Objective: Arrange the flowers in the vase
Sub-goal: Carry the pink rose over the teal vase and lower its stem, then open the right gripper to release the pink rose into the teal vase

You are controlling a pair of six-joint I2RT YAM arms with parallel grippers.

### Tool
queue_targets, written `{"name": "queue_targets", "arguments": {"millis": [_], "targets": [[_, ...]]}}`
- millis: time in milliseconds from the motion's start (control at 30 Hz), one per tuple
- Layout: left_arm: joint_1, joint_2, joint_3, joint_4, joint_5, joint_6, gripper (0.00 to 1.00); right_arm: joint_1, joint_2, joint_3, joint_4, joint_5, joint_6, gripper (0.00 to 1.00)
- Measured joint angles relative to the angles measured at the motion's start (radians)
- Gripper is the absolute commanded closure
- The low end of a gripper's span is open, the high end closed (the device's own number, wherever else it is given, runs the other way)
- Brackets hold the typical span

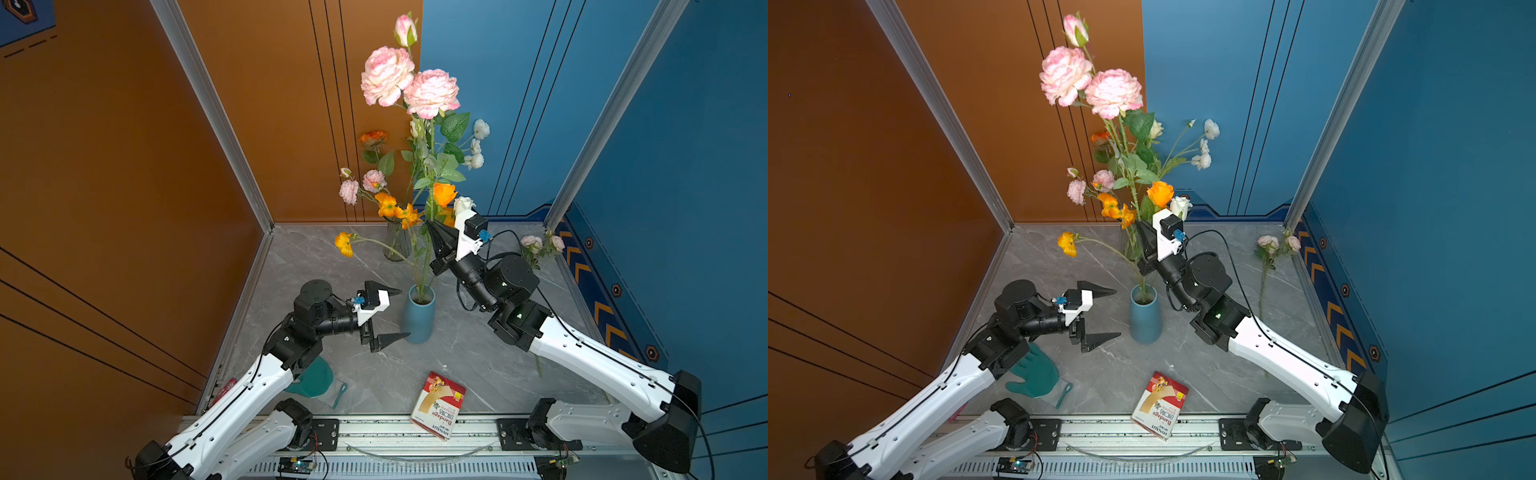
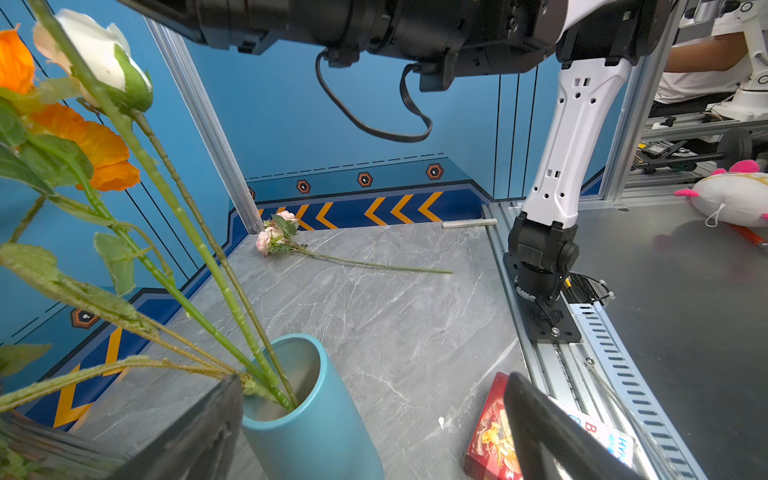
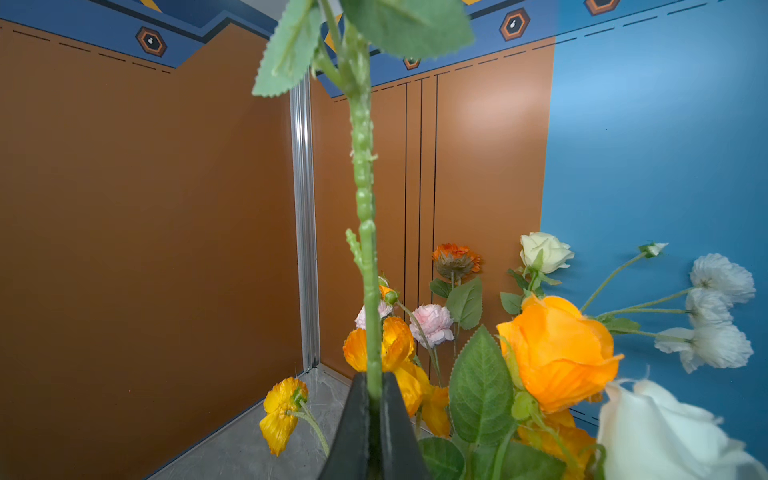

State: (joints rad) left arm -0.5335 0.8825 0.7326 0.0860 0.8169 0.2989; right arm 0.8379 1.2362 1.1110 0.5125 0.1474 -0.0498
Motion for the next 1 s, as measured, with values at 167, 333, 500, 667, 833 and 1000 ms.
{"name": "queue_targets", "arguments": {"millis": [167,333,500,667,833,1000], "targets": [[0.005,0.0,0.0,0.0,0.001,0.0,0.02,0.0,0.015,0.0,-0.021,-0.021,0.0,1.0],[0.005,0.0,0.0,0.0,0.004,0.0,0.02,0.0,0.047,0.0,-0.06,-0.049,-0.001,1.0],[0.005,0.0,0.0,0.0,0.004,0.0,0.02,0.0,0.096,0.0,-0.101,-0.077,-0.006,1.0],[0.005,0.0,0.0,0.0,0.004,0.0,0.02,0.001,0.124,-0.014,-0.101,-0.104,-0.006,1.0],[0.005,0.0,0.0,0.0,0.007,0.0,0.02,0.015,0.131,-0.094,-0.033,-0.129,-0.007,1.0],[0.005,0.001,0.0,0.0,0.009,0.0,0.02,0.033,0.153,-0.163,0.014,-0.137,-0.021,1.0]]}}
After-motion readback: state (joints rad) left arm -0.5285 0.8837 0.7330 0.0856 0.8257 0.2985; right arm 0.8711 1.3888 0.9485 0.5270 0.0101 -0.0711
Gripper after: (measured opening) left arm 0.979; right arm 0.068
